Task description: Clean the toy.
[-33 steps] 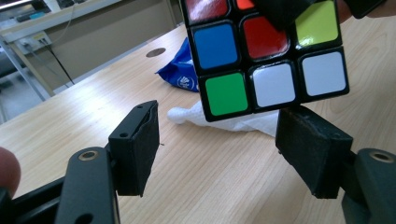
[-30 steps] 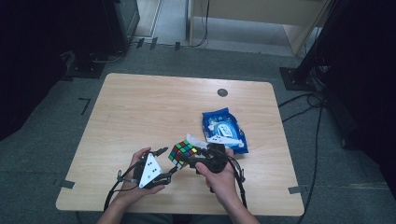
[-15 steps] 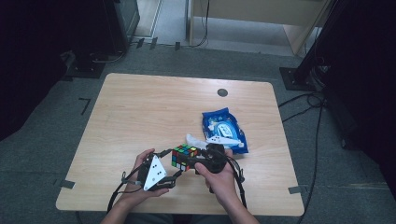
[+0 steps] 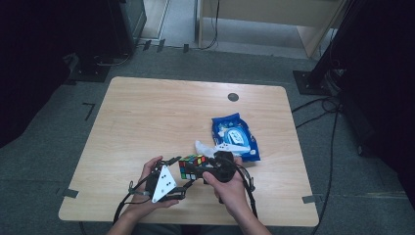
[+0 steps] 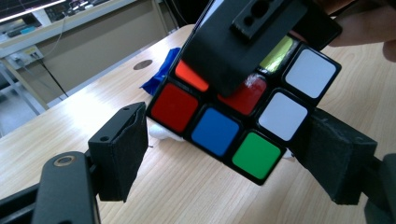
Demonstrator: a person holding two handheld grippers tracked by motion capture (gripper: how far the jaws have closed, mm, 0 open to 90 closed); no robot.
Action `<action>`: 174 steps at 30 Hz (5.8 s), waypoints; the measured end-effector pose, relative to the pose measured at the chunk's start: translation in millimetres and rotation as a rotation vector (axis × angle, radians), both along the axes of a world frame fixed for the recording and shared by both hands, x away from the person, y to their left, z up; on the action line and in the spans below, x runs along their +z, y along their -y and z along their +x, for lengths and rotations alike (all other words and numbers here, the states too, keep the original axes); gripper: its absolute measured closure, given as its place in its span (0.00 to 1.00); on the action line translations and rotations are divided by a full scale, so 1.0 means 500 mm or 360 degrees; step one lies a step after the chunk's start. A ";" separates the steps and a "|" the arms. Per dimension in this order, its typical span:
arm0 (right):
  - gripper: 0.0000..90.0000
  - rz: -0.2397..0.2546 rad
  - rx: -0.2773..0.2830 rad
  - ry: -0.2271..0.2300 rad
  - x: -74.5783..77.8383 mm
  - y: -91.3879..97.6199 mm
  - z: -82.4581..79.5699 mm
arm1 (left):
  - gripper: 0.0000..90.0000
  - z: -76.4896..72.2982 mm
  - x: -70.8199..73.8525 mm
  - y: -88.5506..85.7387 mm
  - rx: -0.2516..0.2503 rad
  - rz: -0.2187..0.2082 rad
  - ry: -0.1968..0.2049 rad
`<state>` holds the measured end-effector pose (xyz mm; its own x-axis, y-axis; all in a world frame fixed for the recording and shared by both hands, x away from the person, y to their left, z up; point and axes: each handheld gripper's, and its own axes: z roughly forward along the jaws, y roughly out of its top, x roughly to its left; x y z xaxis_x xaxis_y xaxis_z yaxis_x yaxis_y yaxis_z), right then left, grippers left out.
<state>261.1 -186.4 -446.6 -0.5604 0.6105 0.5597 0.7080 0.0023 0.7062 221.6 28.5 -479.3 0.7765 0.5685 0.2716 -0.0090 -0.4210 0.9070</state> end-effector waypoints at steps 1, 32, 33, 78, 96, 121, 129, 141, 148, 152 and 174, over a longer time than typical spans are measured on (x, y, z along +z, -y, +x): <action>0.38 0.0000 0.0007 -0.0005 0.000 -0.001 0.000 | 0.23 0.000 0.000 0.001 -0.0005 -0.0004 -0.0001; 0.36 0.0115 0.0099 0.0082 0.020 0.029 0.012 | 0.38 0.020 0.002 -0.040 0.0090 -0.0065 -0.0021; 0.36 0.0122 0.0052 0.0110 0.022 0.042 0.015 | 0.38 0.026 0.002 -0.051 0.0117 -0.0069 -0.0031; 0.98 -0.0257 0.0029 0.0682 0.032 0.011 -0.027 | 0.38 0.022 -0.001 -0.040 0.0063 -0.0091 -0.0086; 0.97 -0.0380 -0.0073 0.0709 -0.024 0.008 -0.014 | 0.38 0.011 0.023 -0.042 0.0000 -0.0195 -0.0080; 0.96 -0.0149 0.0147 0.0799 0.034 -0.028 -0.063 | 0.38 0.011 0.022 -0.039 -0.0019 -0.0179 -0.0082; 0.96 -0.0304 -0.0005 0.0725 -0.006 0.007 -0.023 | 0.38 0.012 0.029 -0.047 -0.0018 -0.0215 -0.0085; 0.84 -0.0440 -0.0245 0.0593 -0.040 0.063 0.015 | 0.38 0.023 0.030 -0.064 0.0064 -0.0230 -0.0078; 0.49 -0.0052 -0.0150 0.0536 0.009 0.031 -0.014 | 0.38 0.024 0.025 -0.056 0.0103 -0.0206 -0.0077; 0.34 0.0070 -0.0048 0.0439 0.021 -0.006 -0.029 | 0.38 0.019 0.023 -0.046 0.0102 -0.0189 -0.0058; 0.38 0.0111 -0.0052 0.0118 -0.010 -0.034 -0.028 | 0.38 0.006 0.016 -0.016 0.0027 -0.0145 -0.0019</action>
<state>247.2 -169.4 -451.3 -0.5825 0.5900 0.5591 0.6525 -0.0707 0.7545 224.3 36.6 -471.1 0.7692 0.6037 0.2093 0.0083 -0.3369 0.9415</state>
